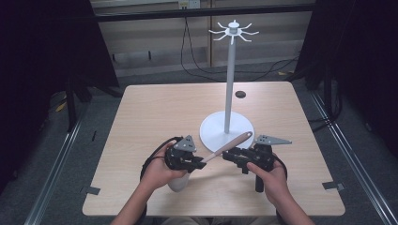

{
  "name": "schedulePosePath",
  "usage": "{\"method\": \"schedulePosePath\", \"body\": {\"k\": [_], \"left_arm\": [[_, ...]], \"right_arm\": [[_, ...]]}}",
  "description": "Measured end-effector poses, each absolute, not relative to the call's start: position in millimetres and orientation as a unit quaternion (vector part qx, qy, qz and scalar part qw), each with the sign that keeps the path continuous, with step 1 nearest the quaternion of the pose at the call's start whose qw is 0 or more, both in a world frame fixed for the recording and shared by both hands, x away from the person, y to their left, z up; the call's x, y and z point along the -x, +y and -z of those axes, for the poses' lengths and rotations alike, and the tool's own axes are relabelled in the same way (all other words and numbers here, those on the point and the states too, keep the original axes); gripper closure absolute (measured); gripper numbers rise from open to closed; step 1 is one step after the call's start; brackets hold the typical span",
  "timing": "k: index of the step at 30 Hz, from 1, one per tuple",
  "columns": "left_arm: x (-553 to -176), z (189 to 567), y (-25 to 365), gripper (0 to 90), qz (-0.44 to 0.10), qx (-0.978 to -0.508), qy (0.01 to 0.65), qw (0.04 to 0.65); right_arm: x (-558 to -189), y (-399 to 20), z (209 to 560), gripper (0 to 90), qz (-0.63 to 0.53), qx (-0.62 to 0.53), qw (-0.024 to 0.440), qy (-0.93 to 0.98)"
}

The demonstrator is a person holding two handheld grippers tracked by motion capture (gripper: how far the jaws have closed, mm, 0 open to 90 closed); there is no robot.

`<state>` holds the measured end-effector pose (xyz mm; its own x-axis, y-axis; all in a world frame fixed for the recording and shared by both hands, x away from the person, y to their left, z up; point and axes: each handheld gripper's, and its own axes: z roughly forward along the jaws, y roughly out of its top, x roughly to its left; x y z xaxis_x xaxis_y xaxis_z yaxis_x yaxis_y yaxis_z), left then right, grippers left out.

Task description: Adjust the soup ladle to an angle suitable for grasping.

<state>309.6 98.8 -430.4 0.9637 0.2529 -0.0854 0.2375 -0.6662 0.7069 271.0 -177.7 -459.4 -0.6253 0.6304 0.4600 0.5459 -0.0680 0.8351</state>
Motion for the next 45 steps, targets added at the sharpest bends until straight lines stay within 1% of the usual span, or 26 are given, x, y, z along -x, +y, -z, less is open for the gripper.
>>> {"method": "schedulePosePath", "body": {"k": [1,2,3,7,13,14,15,21,24,25,26,28,31,32,33,34,35,36,38,39,40,41,42,45], "left_arm": [[-309.6,429.7,97.9,78.5,-0.008,-0.909,0.141,0.392],[-309.6,429.7,97.9,78.5,-0.008,-0.909,0.141,0.392],[-309.5,427.0,97.1,78.5,-0.013,-0.909,0.142,0.391],[-308.8,423.0,96.1,78.5,-0.016,-0.906,0.149,0.396],[-306.9,418.6,94.1,78.5,-0.021,-0.898,0.155,0.410],[-305.6,418.8,93.6,78.4,-0.020,-0.892,0.161,0.421],[-305.6,418.8,93.8,78.4,-0.020,-0.891,0.160,0.425],[-304.3,418.3,92.1,78.4,-0.025,-0.885,0.164,0.434],[-303.7,419.0,89.5,78.3,-0.016,-0.877,0.171,0.448],[-303.6,419.0,88.3,78.3,-0.016,-0.879,0.170,0.446],[-303.6,419.3,87.6,78.2,-0.017,-0.878,0.168,0.447],[-303.8,422.9,85.9,78.0,-0.006,-0.866,0.171,0.470],[-303.6,423.0,86.1,77.0,-0.011,-0.860,0.172,0.480],[-304.0,423.0,86.5,72.8,-0.010,-0.854,0.179,0.488],[-304.8,422.5,87.7,66.3,-0.009,-0.849,0.188,0.493],[-306.2,422.5,90.7,55.4,-0.007,-0.842,0.199,0.500],[-306.2,422.5,90.7,50.2,-0.007,-0.842,0.199,0.500],[-306.1,423.3,92.0,50.2,-0.010,-0.839,0.203,0.505],[-305.4,425.7,94.8,37.5,-0.016,-0.833,0.201,0.515],[-303.8,429.0,97.7,27.8,-0.030,-0.831,0.207,0.515],[-303.8,429.0,97.7,23.0,-0.030,-0.831,0.207,0.515],[-303.9,431.1,100.0,23.0,-0.037,-0.831,0.208,0.515],[-303.7,434.3,103.1,19.2,-0.039,-0.826,0.220,0.518],[-305.1,439.7,110.8,11.6,-0.046,-0.823,0.232,0.516]], "right_arm": [[-271.4,-178.0,458.8,65.7,-0.593,-0.433,0.038,0.677],[-271.4,-178.0,458.8,65.7,-0.593,-0.433,0.038,0.677],[-272.0,-178.1,457.1,68.2,-0.606,-0.441,0.029,0.662],[-273.8,-175.9,451.9,67.6,-0.626,-0.453,0.015,0.635],[-276.5,-170.8,444.5,65.4,-0.636,-0.454,0.014,0.625],[-276.0,-169.2,441.4,67.1,-0.640,-0.452,0.018,0.622],[-275.8,-168.6,440.0,68.2,-0.644,-0.449,0.013,0.619],[-276.4,-165.9,434.9,72.2,-0.660,-0.445,0.010,0.605],[-276.2,-164.2,430.5,77.3,-0.684,-0.434,-0.012,0.587],[-276.2,-164.2,430.5,77.3,-0.684,-0.434,-0.012,0.587],[-275.7,-163.1,428.0,77.4,-0.680,-0.428,-0.001,0.595],[-275.0,-161.7,422.4,77.6,-0.681,-0.411,0.016,0.606],[-274.7,-161.5,419.1,77.7,-0.683,-0.398,0.024,0.612],[-274.4,-161.7,417.1,77.7,-0.682,-0.389,0.031,0.618],[-273.8,-161.9,414.7,77.7,-0.682,-0.383,0.037,0.622],[-273.5,-163.1,410.3,77.7,-0.680,-0.374,0.050,0.629],[-273.5,-163.1,410.3,77.7,-0.680,-0.374,0.050,0.629],[-273.7,-164.1,408.2,77.7,-0.679,-0.370,0.054,0.632],[-274.7,-166.4,404.1,77.7,-0.678,-0.366,0.063,0.634],[-276.6,-169.2,399.7,77.7,-0.673,-0.361,0.071,0.642],[-277.6,-170.1,397.3,77.7,-0.672,-0.358,0.075,0.644],[-277.6,-170.1,397.3,77.7,-0.672,-0.358,0.075,0.644],[-278.3,-171.1,394.7,77.7,-0.670,-0.355,0.078,0.647],[-281.4,-175.3,384.7,77.7,-0.664,-0.347,0.094,0.656]]}}
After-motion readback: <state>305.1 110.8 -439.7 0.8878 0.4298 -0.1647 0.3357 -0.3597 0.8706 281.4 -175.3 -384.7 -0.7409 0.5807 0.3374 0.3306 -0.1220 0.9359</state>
